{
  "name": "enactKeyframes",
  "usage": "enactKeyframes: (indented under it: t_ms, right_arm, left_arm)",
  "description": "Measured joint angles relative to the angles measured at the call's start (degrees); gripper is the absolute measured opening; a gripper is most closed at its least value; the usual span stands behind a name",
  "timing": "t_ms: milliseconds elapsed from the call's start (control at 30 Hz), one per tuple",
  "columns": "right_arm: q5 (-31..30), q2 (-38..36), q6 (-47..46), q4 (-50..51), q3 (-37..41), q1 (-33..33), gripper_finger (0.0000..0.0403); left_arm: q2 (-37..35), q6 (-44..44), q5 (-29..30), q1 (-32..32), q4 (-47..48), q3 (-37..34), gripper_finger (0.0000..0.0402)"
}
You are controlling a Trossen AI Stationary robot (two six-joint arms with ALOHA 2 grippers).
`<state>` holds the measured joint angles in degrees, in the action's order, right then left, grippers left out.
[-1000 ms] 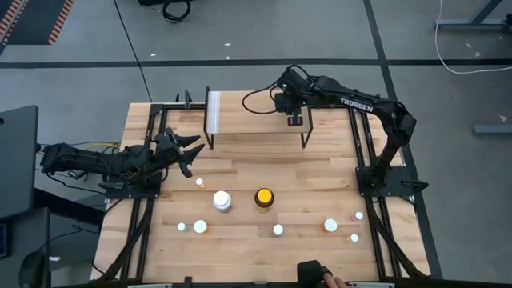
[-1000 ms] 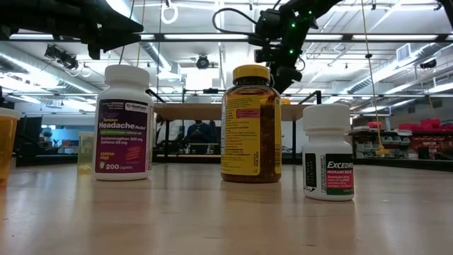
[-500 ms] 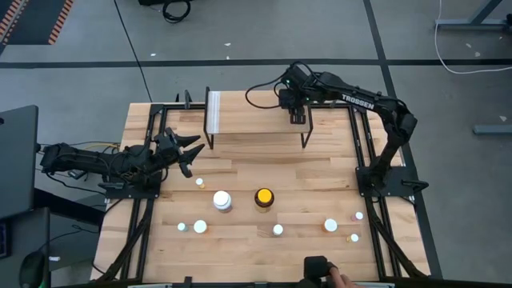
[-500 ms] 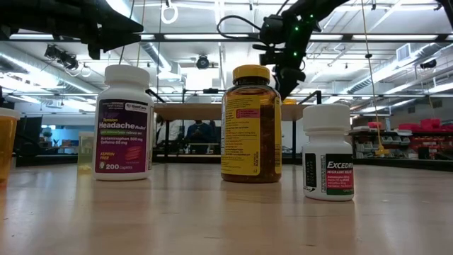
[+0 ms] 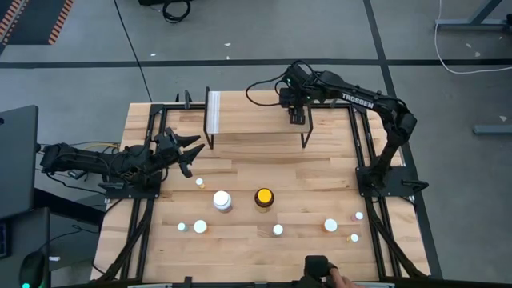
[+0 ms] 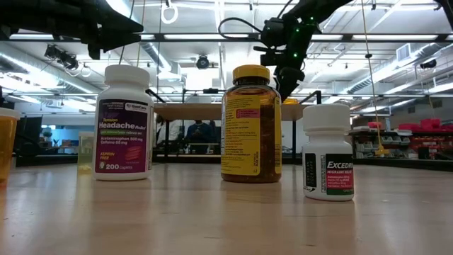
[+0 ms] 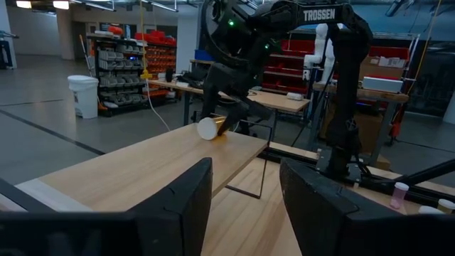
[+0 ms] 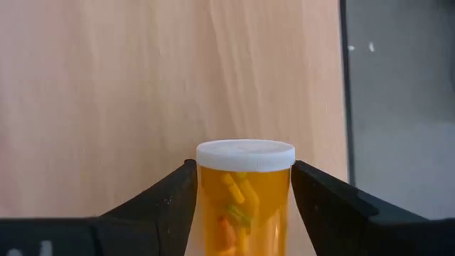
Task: Pick and place medicine bottles onto shelf by color
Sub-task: Put the top small orange medicine bottle on the shelf
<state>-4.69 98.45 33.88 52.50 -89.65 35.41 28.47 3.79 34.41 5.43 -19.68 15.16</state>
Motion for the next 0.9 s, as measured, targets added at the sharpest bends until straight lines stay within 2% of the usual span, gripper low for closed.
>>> enactKeyframes:
  t_ms: [267, 700, 900]
  right_arm:
    - [-0.68, -0.48, 0.10, -2.18, 3.00, 0.09, 0.0208]
    - [-3.54, -0.33, -0.57, -5.77, 3.40, -0.19, 0.0206]
    - [-2.17, -1.45, -3.88, -8.23, 3.63, -0.65, 0.0206]
  left_arm:
    - [-0.01, 0.01, 0.01, 0.00, 0.00, 0.00, 0.0174]
    - [-0.01, -0.02, -0.01, 0.00, 0.00, 0.00, 0.0172]
    - [0.00, -0.01, 0.01, 0.00, 0.00, 0.00, 0.0176]
